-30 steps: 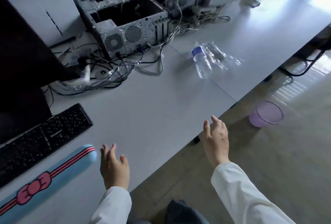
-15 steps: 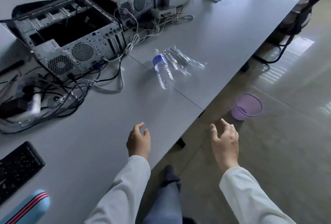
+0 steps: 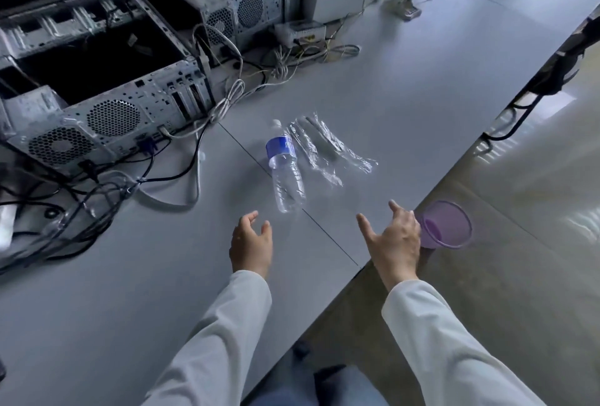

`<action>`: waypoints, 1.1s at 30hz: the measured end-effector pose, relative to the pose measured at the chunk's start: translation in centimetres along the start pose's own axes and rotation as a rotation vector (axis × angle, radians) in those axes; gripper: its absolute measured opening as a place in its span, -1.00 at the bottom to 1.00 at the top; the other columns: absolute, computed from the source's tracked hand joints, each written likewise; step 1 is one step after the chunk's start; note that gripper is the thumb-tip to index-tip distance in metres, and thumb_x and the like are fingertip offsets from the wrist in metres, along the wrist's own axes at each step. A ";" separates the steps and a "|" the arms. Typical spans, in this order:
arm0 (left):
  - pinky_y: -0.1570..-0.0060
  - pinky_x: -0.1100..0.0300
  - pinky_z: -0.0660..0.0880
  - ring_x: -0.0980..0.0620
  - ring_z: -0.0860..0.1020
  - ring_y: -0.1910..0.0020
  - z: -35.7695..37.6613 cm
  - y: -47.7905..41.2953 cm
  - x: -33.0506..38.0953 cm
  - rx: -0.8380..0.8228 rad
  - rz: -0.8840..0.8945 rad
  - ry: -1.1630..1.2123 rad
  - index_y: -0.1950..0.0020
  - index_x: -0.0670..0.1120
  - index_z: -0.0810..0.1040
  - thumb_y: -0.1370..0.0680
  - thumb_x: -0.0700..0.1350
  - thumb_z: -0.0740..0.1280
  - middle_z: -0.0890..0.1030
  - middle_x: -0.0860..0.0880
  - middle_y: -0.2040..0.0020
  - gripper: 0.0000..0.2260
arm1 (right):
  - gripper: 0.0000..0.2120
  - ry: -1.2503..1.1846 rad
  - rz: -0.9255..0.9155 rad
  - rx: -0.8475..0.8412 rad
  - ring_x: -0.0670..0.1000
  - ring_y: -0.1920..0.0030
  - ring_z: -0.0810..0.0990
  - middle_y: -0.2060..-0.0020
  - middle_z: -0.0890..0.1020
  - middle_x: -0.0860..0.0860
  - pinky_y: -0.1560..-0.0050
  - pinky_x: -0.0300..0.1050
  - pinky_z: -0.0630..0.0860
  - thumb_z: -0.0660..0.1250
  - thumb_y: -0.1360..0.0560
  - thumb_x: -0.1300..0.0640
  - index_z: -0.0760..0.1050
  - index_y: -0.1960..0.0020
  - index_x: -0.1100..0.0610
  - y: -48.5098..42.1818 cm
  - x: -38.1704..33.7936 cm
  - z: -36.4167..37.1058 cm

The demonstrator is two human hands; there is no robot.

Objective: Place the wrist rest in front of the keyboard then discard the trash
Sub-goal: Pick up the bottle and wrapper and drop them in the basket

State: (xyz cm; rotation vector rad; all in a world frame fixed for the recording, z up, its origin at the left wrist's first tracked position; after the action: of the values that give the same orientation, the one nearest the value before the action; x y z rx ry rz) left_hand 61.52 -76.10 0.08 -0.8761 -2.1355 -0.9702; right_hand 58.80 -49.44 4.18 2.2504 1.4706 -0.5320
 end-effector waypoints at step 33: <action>-0.16 0.20 0.34 -0.05 0.46 -0.27 6.9 -12.7 5.2 0.276 -0.315 0.115 -0.35 -0.10 0.34 -0.37 0.07 0.43 0.51 -0.07 -0.30 -0.38 | -0.30 0.168 -0.325 -0.288 0.22 -0.28 0.23 -0.21 0.38 0.21 -0.24 -0.12 0.01 0.38 -0.32 -0.17 0.33 -0.29 0.22 -20.3 -9.8 15.1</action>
State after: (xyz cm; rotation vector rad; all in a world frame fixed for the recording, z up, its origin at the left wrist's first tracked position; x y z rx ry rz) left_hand 46.89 -75.43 -4.55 -0.3481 -2.2779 -0.8235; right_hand 34.98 -57.37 -6.04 1.8823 1.8810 -0.2069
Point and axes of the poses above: each hand's wrist, its own y-axis away from the middle knuckle, its own z-axis out of the palm, x = y × z, the point moved 8 cm from there along -y, towards the middle knuckle
